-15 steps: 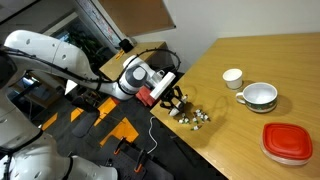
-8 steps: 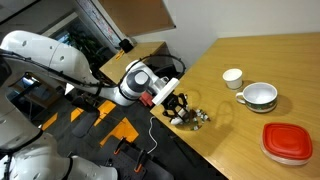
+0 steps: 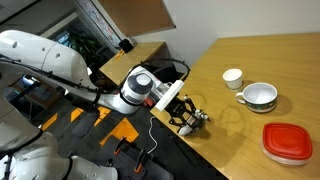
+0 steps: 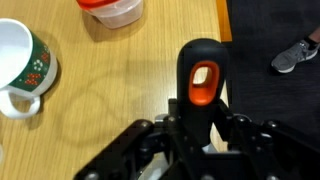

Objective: Pick the brush and sweep the candy on the counter

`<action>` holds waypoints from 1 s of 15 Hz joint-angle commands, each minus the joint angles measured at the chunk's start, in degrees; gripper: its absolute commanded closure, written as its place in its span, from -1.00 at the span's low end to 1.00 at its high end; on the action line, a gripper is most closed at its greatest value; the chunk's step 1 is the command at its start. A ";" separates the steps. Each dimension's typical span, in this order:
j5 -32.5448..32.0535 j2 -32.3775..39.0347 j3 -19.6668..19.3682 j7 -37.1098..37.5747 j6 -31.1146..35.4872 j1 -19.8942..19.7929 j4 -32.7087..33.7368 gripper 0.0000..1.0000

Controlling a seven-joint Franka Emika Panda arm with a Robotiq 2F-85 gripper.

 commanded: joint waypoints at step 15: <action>-4.84 -8.00 1.16 3.90 -0.91 -6.15 -3.41 0.73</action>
